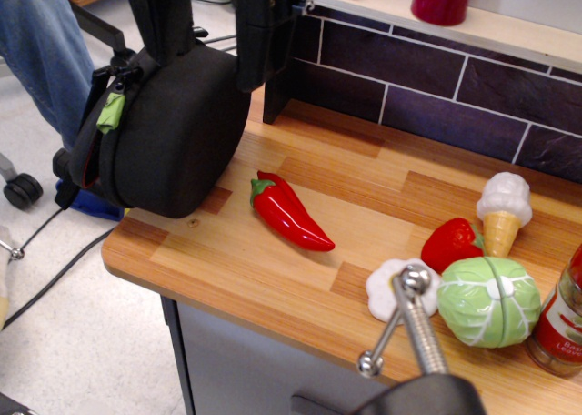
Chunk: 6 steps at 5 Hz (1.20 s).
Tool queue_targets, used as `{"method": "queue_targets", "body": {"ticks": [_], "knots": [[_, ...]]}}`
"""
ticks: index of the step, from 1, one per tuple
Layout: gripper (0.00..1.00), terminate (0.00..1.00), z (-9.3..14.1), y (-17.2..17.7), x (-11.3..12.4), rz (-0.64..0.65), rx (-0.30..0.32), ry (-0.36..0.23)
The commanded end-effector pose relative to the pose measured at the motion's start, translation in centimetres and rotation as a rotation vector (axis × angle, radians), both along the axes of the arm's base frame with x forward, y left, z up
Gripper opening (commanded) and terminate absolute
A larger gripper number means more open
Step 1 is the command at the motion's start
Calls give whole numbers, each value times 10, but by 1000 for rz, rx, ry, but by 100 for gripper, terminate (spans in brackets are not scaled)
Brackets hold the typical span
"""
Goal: Zip zipper bag
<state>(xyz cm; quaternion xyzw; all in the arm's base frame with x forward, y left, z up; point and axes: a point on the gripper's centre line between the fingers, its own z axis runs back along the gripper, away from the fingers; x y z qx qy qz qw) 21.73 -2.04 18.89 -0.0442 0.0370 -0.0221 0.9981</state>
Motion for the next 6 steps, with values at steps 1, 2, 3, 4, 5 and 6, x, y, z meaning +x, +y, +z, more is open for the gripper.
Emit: {"method": "queue_targets", "body": {"ticks": [1,2,3,4,5,6], "knots": [[100,0,0,0,0,0,0,0],[100,0,4,30,0,-103,18,28],[100,0,-2,63,-1,-179,41,29],[100,0,-13,89,1,-211,62,-15],[100,0,-36,104,5,-220,88,-18],[100,0,-53,105,9,-194,98,-39]]}}
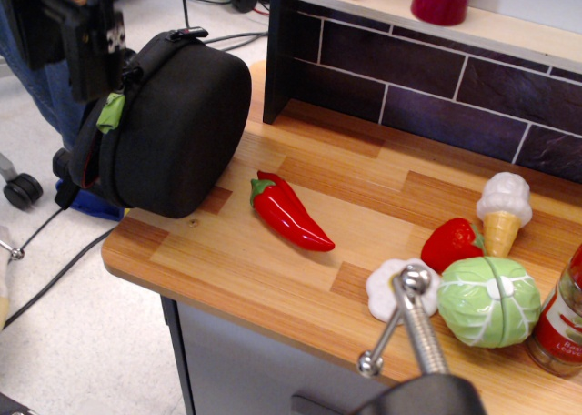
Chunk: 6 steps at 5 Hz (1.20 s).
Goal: Zip zipper bag
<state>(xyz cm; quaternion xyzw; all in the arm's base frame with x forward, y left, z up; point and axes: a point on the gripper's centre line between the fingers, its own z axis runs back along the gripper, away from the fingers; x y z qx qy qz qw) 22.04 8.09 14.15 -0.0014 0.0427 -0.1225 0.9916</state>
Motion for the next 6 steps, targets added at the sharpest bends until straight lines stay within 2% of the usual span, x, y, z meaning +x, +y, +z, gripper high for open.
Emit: {"method": "queue_targets", "body": {"ticks": [1,3,4,5,6], "knots": [[100,0,-16,-3,7,23,25,-48],[100,0,-37,-7,14,30,59,-95],[100,0,-41,-9,18,49,48,-110],[0,0,-32,-10,24,76,24,-105],[0,0,-31,-9,23,80,38,-97]]}}
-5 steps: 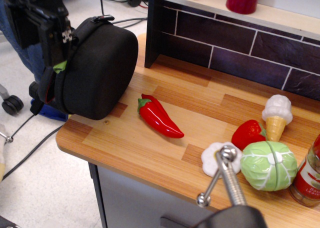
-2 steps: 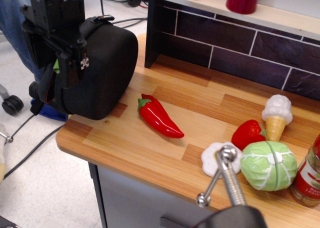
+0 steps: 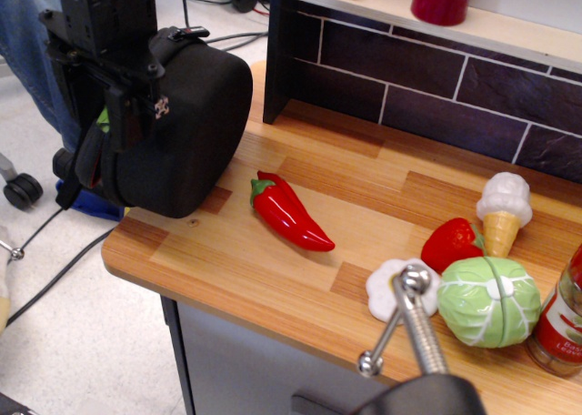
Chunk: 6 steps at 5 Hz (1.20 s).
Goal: Zip zipper bag
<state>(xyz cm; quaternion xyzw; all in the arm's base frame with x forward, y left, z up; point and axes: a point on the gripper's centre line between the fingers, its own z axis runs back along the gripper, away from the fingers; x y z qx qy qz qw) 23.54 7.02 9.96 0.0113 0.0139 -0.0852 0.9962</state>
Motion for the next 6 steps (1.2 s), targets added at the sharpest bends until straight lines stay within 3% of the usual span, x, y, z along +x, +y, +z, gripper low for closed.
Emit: {"method": "queue_targets", "body": {"ticks": [1,3,4,5,6], "knots": [[0,0,10,5,-2,-6,39,-1],[0,0,-13,22,-44,-74,101,108],[0,0,-39,22,-50,-80,103,91],[0,0,-66,18,-46,-85,121,38],[0,0,-80,16,-44,-121,91,-60]]}}
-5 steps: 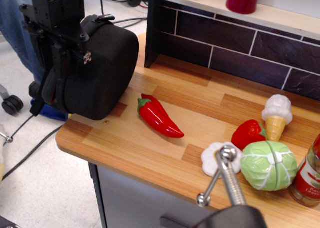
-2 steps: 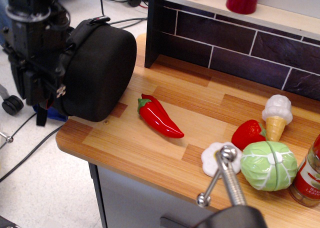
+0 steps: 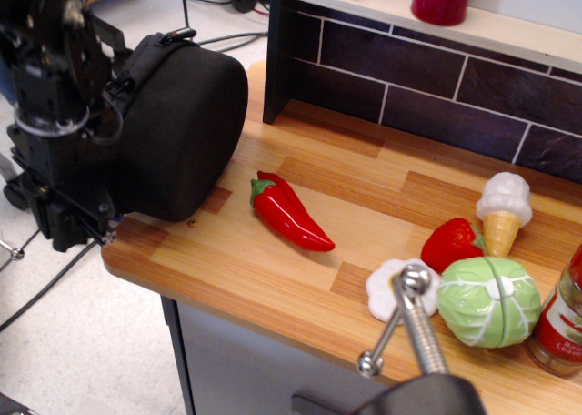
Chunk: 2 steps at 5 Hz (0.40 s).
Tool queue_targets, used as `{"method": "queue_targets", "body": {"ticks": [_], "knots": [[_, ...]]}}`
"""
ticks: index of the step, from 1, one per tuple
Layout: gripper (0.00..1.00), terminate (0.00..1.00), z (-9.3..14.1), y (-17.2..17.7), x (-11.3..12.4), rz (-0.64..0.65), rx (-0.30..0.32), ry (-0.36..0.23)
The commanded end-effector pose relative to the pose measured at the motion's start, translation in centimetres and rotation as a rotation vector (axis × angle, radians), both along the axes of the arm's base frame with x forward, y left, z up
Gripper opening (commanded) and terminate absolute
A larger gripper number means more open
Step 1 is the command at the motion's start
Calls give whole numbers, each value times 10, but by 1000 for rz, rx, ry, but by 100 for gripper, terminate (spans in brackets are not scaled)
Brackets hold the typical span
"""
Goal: Zip zipper bag
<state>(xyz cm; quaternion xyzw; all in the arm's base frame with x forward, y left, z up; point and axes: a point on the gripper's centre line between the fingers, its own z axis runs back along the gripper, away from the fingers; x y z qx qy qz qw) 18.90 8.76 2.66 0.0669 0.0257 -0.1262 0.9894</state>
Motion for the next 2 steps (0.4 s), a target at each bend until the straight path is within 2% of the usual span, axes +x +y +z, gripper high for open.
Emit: {"method": "queue_targets", "body": {"ticks": [1,2], "knots": [[0,0,-9,-7,2,-64,-56,-93],[0,100,8,-7,5,-35,-114,-88]]}}
